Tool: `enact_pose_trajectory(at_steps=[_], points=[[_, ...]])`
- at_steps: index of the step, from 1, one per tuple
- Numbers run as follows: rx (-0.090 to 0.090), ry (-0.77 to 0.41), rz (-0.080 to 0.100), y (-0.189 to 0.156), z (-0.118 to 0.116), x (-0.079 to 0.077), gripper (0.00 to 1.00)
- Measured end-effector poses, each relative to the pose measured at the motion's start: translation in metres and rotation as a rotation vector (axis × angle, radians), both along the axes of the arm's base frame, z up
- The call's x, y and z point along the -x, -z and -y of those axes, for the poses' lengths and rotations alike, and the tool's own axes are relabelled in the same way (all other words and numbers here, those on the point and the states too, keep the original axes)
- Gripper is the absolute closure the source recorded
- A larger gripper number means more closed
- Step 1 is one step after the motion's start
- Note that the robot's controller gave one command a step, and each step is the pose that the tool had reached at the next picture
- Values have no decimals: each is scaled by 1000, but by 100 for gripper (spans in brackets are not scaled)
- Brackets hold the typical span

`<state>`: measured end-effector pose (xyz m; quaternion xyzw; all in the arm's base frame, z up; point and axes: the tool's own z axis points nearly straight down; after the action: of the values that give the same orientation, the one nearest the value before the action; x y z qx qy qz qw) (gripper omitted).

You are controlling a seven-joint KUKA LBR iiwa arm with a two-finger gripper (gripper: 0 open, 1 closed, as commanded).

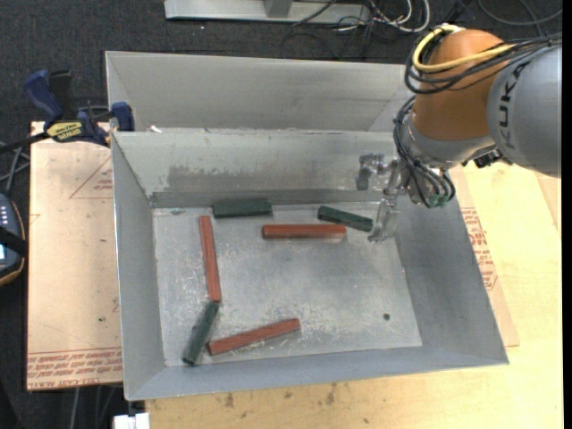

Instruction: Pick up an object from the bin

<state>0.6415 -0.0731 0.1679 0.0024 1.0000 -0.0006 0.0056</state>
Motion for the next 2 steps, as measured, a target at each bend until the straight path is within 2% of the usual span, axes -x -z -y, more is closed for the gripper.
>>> enact_pose_trajectory(at_steps=[1, 2], points=[[-1, -72, -7, 67, -16, -8, 0], [-2, -83, -8, 97, -75, -14, 100]])
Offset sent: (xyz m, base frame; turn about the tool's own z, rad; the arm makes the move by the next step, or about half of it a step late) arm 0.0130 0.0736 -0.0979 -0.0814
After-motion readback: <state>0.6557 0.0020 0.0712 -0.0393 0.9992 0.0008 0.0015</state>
